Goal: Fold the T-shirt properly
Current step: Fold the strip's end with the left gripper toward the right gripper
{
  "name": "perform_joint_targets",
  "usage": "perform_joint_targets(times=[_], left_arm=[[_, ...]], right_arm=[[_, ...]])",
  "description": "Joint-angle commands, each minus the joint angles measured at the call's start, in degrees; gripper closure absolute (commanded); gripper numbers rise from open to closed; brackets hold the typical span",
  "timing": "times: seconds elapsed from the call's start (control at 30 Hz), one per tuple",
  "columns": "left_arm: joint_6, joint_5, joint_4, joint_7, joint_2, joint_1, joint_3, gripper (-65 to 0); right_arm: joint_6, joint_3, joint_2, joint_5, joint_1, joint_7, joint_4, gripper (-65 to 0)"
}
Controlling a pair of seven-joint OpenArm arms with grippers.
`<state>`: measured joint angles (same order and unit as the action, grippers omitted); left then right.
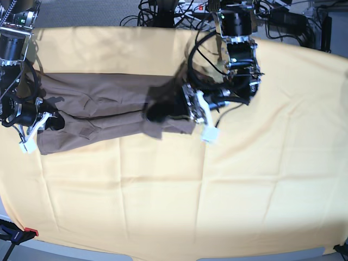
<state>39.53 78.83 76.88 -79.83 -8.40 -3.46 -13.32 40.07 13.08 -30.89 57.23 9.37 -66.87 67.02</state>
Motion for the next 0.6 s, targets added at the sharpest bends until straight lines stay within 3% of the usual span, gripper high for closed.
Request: perform_joint_targets(times=[0.0,0.1,0.17,0.57], left_arm=[[0.5,0.7,1.0,2.3,-0.6,-0.4,1.2,-14.2],[0.5,-0.8,1.0,7.4,-0.6,0.2,3.1,-28.2],[0.5,-0.8,1.0,10.1,-0.6,-0.4,3.1,-32.3],[0.5,-1.1,1.0,10.8,-0.6,-7.1,3.1,-32.6]], right_arm=[[-0.1,0.1,-0.7,-0.2,0.7,-0.4,0.5,0.0],[-0.1,0.1,-0.7,-0.3,0.7,-0.4,0.5,0.0],[-0.1,0.1,-0.7,-0.3,0.6,-0.4,0.5,0.0],[-0.1,0.1,-0.7,-0.2,0.7,-0.5,0.5,0.0]])
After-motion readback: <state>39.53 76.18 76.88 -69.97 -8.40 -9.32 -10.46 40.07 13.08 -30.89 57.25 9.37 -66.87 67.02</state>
